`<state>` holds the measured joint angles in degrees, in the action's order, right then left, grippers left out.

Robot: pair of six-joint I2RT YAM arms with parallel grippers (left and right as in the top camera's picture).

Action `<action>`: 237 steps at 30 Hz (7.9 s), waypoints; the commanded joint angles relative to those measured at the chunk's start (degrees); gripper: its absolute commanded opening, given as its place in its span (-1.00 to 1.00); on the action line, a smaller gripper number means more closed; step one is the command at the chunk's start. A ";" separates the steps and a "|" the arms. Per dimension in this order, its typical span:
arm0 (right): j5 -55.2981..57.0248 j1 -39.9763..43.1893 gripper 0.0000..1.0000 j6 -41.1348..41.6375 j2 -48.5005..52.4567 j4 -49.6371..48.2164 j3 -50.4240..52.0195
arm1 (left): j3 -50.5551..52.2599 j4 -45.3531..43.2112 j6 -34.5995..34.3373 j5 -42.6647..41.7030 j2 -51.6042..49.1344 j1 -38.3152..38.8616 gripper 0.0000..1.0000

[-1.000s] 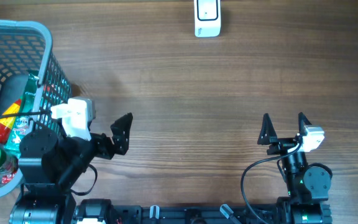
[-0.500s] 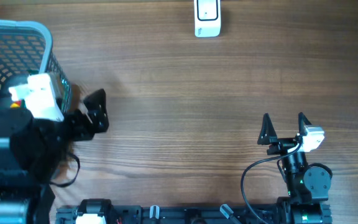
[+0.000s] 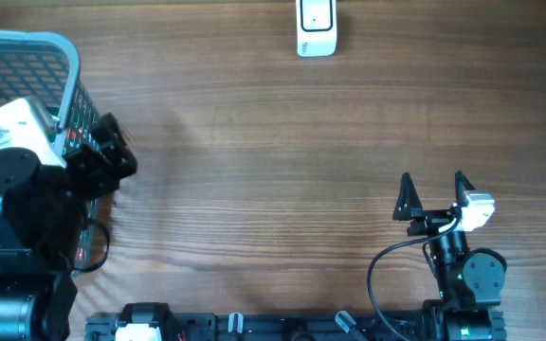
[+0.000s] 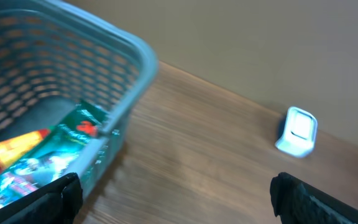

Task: Scan the item barcode
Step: 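Reach into the basket and grasp the green wet-wipes pack with left gripper, then lift the green pack out and place it on the table center, then reach into the basket and grasp the red Kleenex pack with left gripper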

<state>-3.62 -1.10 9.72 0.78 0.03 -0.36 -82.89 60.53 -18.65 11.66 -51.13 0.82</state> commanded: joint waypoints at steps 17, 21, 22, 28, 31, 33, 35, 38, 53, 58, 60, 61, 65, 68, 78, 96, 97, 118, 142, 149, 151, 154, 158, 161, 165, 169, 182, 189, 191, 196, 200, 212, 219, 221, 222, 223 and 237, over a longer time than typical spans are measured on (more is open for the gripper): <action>-0.66 -0.33 0.99 -0.70 -0.35 -0.17 0.07 | -1.11 -9.84 -10.29 7.91 -2.12 -13.84 1.00; -0.66 -0.33 0.99 -0.70 -0.35 -0.17 0.07 | -1.11 -10.47 -9.92 9.20 -2.54 -13.86 1.00; -0.66 -0.33 1.00 -0.70 -0.35 -0.17 0.07 | -1.11 -10.62 -10.10 10.19 -2.89 -13.86 1.00; -0.66 -0.33 0.99 -0.70 -0.35 -0.17 0.07 | -1.22 -9.53 -10.38 22.10 -6.32 -13.86 1.00; -0.66 -0.33 1.00 -0.70 -0.35 -0.17 0.07 | -3.50 -9.79 -10.60 28.11 -7.21 -15.19 1.00; -0.66 -0.33 1.00 -0.70 -0.35 -0.17 0.07 | -4.42 -9.92 -12.13 27.78 -8.17 -19.06 1.00; -0.66 -0.33 0.99 -0.70 -0.35 -0.17 0.07 | -4.42 -8.55 -14.56 23.47 -9.77 -23.87 1.00; -0.66 -0.33 1.00 -0.70 -0.35 -0.17 0.07 | -4.39 -2.08 -22.69 7.61 -15.69 -33.20 1.00; -0.66 -0.33 0.99 -0.70 -0.35 -0.17 0.07 | -3.21 11.58 -23.82 -7.78 -40.72 -40.48 1.00; -0.66 -0.33 1.00 -0.70 -0.35 -0.17 0.07 | 4.42 6.34 -23.85 -7.78 -40.72 -40.68 1.00; -0.66 -0.33 0.99 -0.70 -0.35 -0.17 0.07 | 7.39 4.46 -23.85 -7.82 -40.72 -41.29 1.00; -0.66 -0.33 0.99 -0.70 -0.35 -0.17 0.07 | 8.35 4.04 -23.85 -7.82 -40.72 -41.77 1.00; -0.66 -0.33 0.99 -0.70 -0.35 -0.17 0.07 | 10.08 3.80 -23.80 -7.80 -40.72 -44.52 1.00; -0.66 -0.33 0.99 -0.72 -0.35 -0.17 0.07 | 11.82 3.48 -23.78 -7.80 -40.72 -46.12 1.00; -0.66 -0.33 0.99 -0.70 -0.35 -0.17 0.07 | 28.41 -16.48 -22.10 -13.57 -40.72 -46.10 1.00; -0.66 -0.33 0.99 -0.70 -0.35 -0.17 0.07 | 28.57 -32.98 -26.88 -37.20 -26.95 -46.03 -0.92; -0.66 -0.33 0.99 -0.70 -0.35 -0.17 0.07 | 28.57 -33.46 -27.04 -37.27 -25.22 -46.03 -0.92; -0.66 -0.33 0.99 -0.70 -0.33 -0.17 0.07 | 28.57 -37.42 -26.56 -37.38 -7.87 -46.03 -0.92; -0.66 -0.33 0.99 -0.70 -0.24 -0.17 0.07 | 28.55 -46.82 -22.67 -39.17 7.43 -46.03 -0.92; -0.66 -0.33 0.99 -0.70 -0.24 -0.17 0.07 | 28.55 -59.56 -25.11 -64.50 10.23 -41.92 -0.92; -0.66 -0.33 0.99 -0.72 -0.24 -0.17 0.07 | 28.57 -57.81 -25.05 -71.21 10.34 -38.86 -0.92; -0.66 -0.33 0.99 -0.70 -0.24 -0.17 0.07 | 28.57 -47.87 -19.61 -74.44 10.34 -33.00 -0.92; -0.66 -0.33 0.99 -0.70 -0.24 -0.17 0.07 | 28.57 -23.82 -6.19 -65.81 10.27 -23.80 -0.92; -0.66 -0.33 1.00 -0.70 -0.24 -0.17 0.07 | 28.59 -11.37 -3.15 -51.21 10.27 -16.83 -0.92; -0.66 -0.33 0.99 -0.70 -0.24 -0.17 0.07 | 29.53 -9.84 -2.73 -44.72 9.81 -7.65 -0.92; -0.66 -0.33 0.99 -0.68 -0.24 -0.17 0.07 | 33.57 -14.51 -3.10 -41.70 6.80 0.74 -0.92; -0.66 -0.33 0.99 -0.72 -0.24 -0.17 0.07 | 38.12 -32.87 -10.54 -29.29 -27.23 19.37 -0.92; -0.66 -0.33 1.00 -0.70 -0.24 -0.17 0.07 | 38.12 -34.03 -10.60 -27.78 -33.09 19.37 -0.56; -0.66 -0.33 1.00 -0.70 -0.24 -0.17 0.07 | 38.12 -33.97 -10.58 -26.71 -33.09 19.26 -0.51; -0.66 -0.33 0.99 -0.72 -0.24 -0.17 0.07 | 37.29 -33.94 -10.51 -25.83 -32.94 19.26 0.52; -0.66 -0.33 1.00 -0.70 -0.24 -0.17 0.07 | 32.89 -29.27 -10.21 -20.00 -30.99 19.26 1.00; -0.66 -0.33 0.99 -0.70 -0.24 -0.17 0.07 | 10.12 -10.03 -10.10 -0.68 -24.02 19.26 1.00; -0.66 -0.33 1.00 -0.70 -0.24 -0.17 0.07 | -1.07 -7.08 -10.10 4.74 -20.04 18.91 1.00; -0.66 -0.33 0.99 -0.72 -0.24 -0.17 0.07 | -5.18 -4.20 -10.14 12.31 -19.52 17.22 1.00; -0.66 -0.33 0.99 -0.70 -0.24 -0.17 0.07 | -7.06 -3.26 -10.16 15.34 -19.37 15.82 1.00; -0.66 -0.33 0.99 -0.70 -0.24 -0.17 0.07 | -9.22 -2.49 -10.43 17.99 -19.17 13.35 1.00; -0.66 -0.33 0.98 -0.70 -0.24 -0.17 0.07 | -10.86 12.07 -37.55 0.50 -28.24 -31.21 1.00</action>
<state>-3.62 -1.10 9.72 0.78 0.03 -0.34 -94.67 71.29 -50.63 18.15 -74.83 -26.63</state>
